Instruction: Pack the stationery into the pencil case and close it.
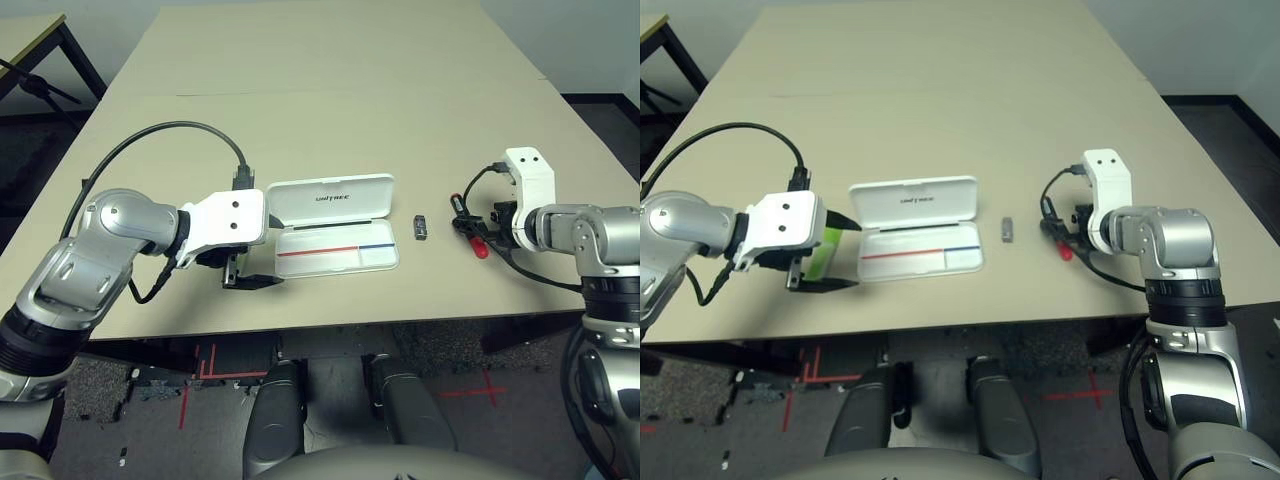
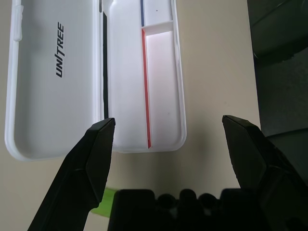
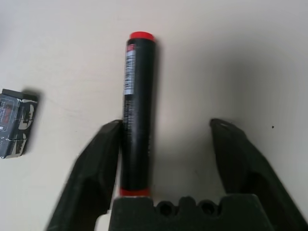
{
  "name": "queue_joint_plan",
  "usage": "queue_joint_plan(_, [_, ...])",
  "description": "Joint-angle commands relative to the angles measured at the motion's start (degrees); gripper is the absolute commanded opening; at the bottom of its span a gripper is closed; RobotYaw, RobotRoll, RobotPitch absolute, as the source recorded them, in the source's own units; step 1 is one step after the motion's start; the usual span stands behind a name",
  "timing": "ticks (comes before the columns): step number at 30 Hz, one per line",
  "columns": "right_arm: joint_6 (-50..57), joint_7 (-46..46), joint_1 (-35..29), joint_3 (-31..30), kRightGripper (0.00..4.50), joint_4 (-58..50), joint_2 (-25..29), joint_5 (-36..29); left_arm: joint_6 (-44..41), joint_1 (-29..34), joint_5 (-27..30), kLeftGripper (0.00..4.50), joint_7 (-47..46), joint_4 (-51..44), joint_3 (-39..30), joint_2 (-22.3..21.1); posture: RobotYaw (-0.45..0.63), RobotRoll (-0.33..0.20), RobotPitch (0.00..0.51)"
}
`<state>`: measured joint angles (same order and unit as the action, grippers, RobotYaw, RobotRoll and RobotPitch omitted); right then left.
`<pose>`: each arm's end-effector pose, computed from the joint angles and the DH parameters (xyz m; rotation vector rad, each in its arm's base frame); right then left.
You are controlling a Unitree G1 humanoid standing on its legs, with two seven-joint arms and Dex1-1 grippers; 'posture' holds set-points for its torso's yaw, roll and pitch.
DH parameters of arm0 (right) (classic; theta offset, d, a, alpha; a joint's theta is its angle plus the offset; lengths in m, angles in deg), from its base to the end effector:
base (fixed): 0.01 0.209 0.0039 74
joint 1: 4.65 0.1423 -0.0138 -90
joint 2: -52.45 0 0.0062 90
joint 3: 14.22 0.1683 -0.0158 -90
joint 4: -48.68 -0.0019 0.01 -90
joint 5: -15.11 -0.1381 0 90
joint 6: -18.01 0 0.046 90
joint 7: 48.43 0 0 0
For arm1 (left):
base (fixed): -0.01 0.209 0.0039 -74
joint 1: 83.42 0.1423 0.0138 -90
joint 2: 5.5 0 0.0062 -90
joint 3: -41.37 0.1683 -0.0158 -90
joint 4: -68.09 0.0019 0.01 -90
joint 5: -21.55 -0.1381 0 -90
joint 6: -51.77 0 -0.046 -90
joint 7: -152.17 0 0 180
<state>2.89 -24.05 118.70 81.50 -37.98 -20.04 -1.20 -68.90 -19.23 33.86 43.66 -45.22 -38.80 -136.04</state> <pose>0.2659 -0.2421 0.1724 -0.0246 0.7555 0.2190 0.2306 0.2050 0.2310 0.8518 0.3505 -1.2778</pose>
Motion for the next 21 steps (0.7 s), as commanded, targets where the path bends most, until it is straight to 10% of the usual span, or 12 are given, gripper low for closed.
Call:
queue_joint_plan(1, [0.67, 1.3, -0.33, -1.03, 2.14, 0.55, 1.91, -0.42, -0.07, 0.1, 0.55, 4.5, 0.2, -0.23, 0.1, -0.51, -0.02, 0.0, 0.159])
queue_joint_plan(5, [-0.22, 3.07, 0.66, -1.48, 0.54, 0.52, 5.14, -0.48, 0.34, -0.44, 0.35, 4.5, 0.54, 0.35, 0.54, -0.36, -0.03, 0.0, 0.158])
queue_joint_plan(21, [-24.03, 35.06, 6.46, -14.15, 0.46, -1.92, 28.8, 0.18, 1.41, -1.33, 0.07, 4.5, 1.8, 1.63, 0.6, -0.79, -0.03, 0.0, 0.145])
